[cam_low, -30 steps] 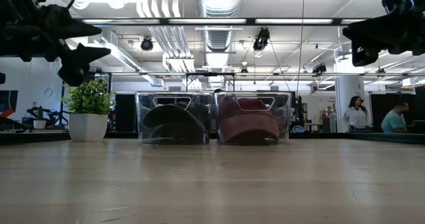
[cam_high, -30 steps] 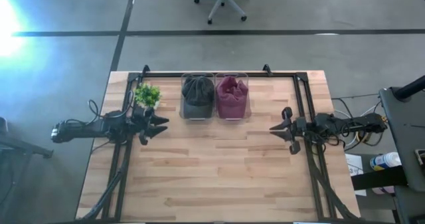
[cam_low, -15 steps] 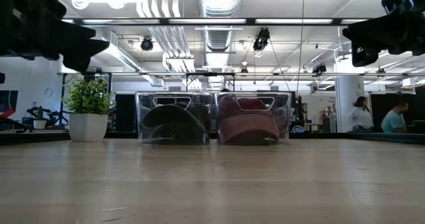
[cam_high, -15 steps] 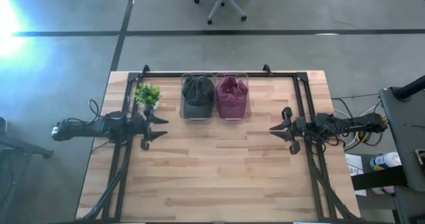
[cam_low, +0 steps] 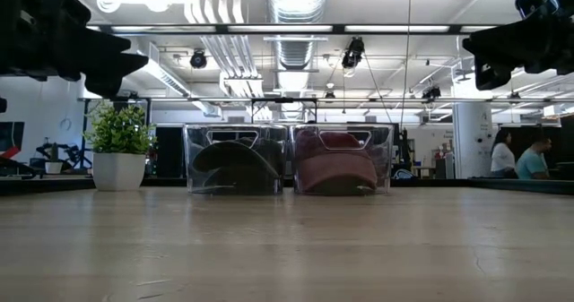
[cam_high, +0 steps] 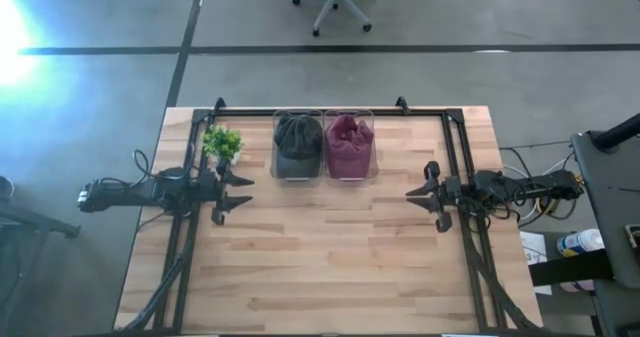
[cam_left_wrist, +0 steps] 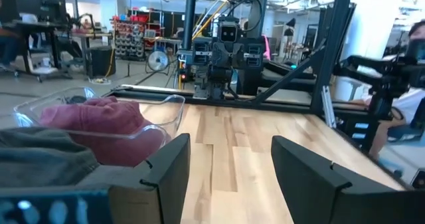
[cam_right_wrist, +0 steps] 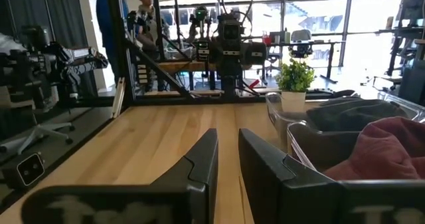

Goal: Pick & Place hat
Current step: Return to Home Position

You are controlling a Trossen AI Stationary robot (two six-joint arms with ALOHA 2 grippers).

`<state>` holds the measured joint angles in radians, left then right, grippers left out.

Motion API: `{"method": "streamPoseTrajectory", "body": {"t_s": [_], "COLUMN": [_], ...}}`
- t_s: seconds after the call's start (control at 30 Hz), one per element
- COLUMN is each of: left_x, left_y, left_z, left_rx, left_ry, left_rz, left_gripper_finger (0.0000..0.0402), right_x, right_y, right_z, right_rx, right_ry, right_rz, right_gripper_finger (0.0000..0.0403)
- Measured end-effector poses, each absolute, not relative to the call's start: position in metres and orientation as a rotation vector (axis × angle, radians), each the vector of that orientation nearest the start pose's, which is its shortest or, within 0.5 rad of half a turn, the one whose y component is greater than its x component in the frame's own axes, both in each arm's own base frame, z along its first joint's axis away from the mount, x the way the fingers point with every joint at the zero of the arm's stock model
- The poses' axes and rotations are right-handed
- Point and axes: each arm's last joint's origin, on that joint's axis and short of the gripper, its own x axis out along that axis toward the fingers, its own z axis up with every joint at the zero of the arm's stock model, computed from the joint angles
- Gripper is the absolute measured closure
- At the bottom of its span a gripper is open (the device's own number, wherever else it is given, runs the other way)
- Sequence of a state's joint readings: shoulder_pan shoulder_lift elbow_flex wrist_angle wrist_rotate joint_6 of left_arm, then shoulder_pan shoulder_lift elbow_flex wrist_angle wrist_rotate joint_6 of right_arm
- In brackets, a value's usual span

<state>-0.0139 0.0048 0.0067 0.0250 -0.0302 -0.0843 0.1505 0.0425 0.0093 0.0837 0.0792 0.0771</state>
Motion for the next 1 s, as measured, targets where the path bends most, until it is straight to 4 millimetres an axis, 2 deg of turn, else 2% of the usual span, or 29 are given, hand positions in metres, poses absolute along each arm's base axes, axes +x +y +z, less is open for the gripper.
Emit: {"method": "streamPoseTrajectory", "body": {"t_s": [1.0], "left_x": [0.0976], "left_y": [-0.0005], "left_z": [0.1688], "left_rx": [-0.117], "left_ry": [-0.029], "left_rz": [0.012], "left_gripper_finger": [0.0196], "right_x": [0.0988], "right_y": [0.0127], "right_z": [0.1714], "right_rx": [0.084], "right_ry": [-0.047], "right_rz": [0.073], "right_gripper_finger": [0.0344]}}
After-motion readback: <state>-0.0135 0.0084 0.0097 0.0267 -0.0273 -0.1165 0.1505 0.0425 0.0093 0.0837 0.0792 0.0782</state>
